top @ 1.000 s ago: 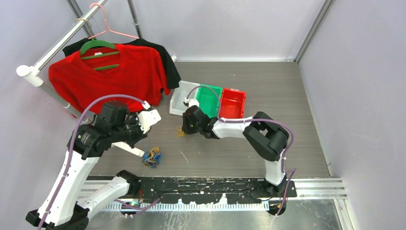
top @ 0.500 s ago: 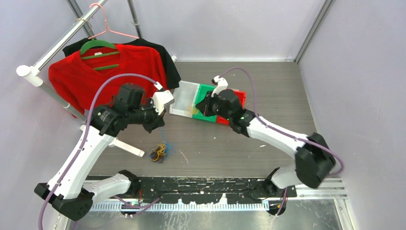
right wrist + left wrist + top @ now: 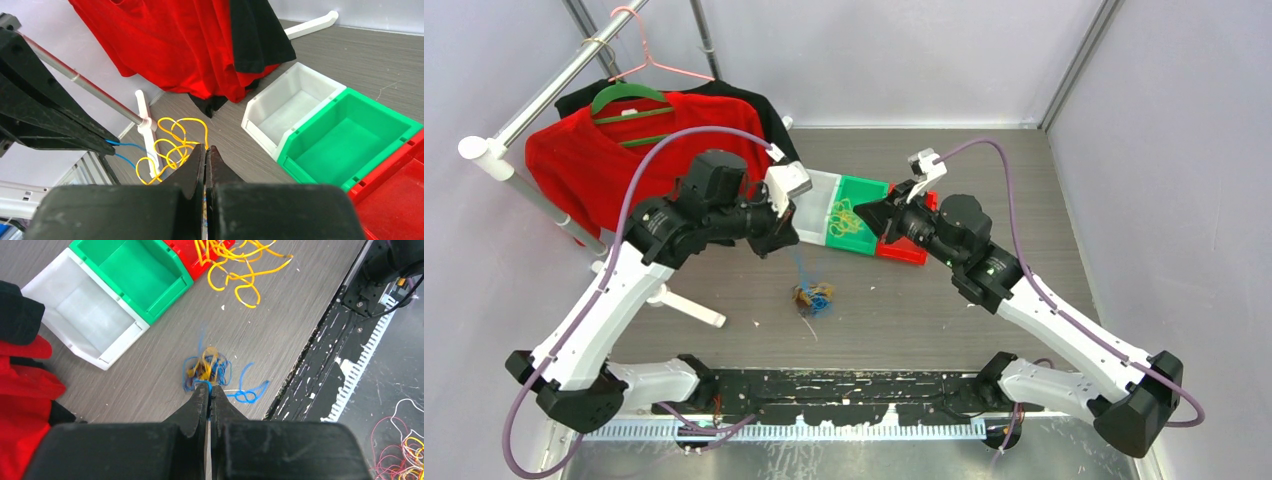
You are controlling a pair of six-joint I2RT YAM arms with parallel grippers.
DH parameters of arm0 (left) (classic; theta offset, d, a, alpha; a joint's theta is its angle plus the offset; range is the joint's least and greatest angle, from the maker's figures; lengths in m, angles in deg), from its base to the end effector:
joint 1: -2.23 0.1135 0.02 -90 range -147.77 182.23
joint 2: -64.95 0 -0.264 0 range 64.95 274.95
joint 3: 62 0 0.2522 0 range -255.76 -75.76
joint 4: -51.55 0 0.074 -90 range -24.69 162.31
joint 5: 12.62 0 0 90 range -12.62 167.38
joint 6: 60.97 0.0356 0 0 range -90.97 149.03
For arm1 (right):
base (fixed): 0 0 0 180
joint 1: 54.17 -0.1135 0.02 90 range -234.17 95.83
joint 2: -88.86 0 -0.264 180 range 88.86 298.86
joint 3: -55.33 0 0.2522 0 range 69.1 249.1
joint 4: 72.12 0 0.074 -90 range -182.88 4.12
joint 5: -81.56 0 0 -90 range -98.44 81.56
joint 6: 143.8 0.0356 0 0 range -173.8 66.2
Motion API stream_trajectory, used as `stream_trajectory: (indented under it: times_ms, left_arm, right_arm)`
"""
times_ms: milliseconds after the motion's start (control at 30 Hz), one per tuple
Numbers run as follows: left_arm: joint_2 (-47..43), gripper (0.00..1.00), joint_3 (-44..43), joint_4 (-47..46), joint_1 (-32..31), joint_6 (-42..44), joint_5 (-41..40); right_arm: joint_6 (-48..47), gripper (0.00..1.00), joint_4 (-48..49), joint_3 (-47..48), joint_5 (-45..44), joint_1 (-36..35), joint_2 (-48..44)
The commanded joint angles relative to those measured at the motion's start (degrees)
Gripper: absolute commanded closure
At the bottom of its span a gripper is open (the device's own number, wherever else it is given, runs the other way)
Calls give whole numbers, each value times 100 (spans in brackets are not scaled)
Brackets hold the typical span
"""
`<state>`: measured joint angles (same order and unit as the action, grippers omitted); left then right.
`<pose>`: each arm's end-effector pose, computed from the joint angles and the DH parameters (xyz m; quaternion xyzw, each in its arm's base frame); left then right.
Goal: Untangle the cables
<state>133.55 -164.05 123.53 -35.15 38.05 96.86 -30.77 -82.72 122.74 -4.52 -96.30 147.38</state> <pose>0.1662 -0.1419 0.4313 0.4173 0.7871 -0.2526 0.3776 0.1769 0.1633 0.3744 -0.1425 0.7033 0.3955 0.5733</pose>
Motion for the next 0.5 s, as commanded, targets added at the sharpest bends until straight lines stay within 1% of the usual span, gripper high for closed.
stream_trajectory:
  times_ms: [0, 33, 67, 100, 133, 167, 233, 267, 333, 400, 467]
  left_arm:
    - [-119, 100, -310, -401, -183, -252, 164]
    - [-86, 100, -342, -323, -231, -279, 217]
    - [-47, 94, -324, -201, -275, -285, 267]
    - [-32, 77, -226, -103, -333, -264, 315]
    - [-52, 58, -68, -30, -361, -234, 343]
    - [-105, 43, 201, -3, -369, -202, 379]
    - [-208, 27, 442, 3, -373, -149, 378]
    - [-245, 23, 455, 16, -369, -138, 380]
    - [-299, 19, 390, 52, -370, -128, 490]
    - [-307, 16, 266, 103, -368, -92, 628]
    - [-251, 16, 121, -43, -365, -174, 544]
  right_arm:
    - [-192, 99, -111, -2, -43, 27, -186]
    - [-192, 99, -113, -1, -38, 25, -201]
    - [-193, 99, -114, -10, -38, 32, -218]
    - [-201, 99, -109, -18, -35, 23, -230]
    - [-202, 99, -89, -33, -39, 31, -239]
    - [-202, 99, -53, -57, -34, 23, -241]
    - [-173, 99, 5, -83, 23, 31, -235]
    - [-175, 99, 37, -93, 88, 33, -238]
    - [-178, 99, 57, -54, 193, 34, -215]
    - [-247, 99, -86, 78, 310, 25, -154]
    - [-296, 99, -151, 155, 391, 29, -116]
